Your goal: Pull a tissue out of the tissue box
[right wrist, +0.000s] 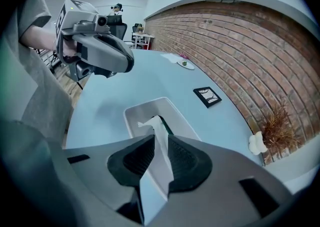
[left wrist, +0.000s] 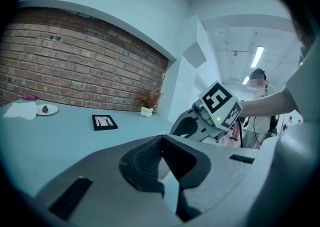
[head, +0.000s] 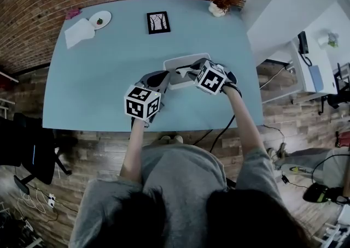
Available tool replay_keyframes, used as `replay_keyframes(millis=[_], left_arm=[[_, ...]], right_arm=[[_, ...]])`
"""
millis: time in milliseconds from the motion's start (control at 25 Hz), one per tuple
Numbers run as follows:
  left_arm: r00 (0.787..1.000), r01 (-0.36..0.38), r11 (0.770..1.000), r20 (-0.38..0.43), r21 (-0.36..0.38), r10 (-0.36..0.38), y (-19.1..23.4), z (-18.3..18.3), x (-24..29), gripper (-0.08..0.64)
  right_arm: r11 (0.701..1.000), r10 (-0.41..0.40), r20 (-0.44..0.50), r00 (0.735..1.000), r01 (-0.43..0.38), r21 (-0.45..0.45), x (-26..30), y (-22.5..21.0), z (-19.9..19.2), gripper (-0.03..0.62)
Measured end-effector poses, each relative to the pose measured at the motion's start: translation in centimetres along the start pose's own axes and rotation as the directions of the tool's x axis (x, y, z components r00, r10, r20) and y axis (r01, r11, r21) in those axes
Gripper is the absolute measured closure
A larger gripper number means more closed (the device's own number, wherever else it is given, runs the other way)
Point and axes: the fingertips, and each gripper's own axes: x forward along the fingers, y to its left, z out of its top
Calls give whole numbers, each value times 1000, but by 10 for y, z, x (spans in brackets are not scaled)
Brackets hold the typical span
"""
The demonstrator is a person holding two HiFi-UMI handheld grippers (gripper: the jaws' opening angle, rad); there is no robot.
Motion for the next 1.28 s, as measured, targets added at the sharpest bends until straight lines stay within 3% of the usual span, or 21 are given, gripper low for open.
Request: replay_keyframes(millis=[160,400,1280], left_arm=[[1000,-11,1000,-13,9,11,2,-3,-1,557],[1000,-18,1000,-25,7,18,10,-8,-1,557],[1000,-7,1000,-16,17,7,9,-1,-2,557]], right_arm=[[1000,4,-21,1000,-4,-3,8,-1,-4,518],[1000,-15,-14,1000,14,-17,14,-8,-2,586],[998,-54,24,998,55,-25,-8,-21,11,589]])
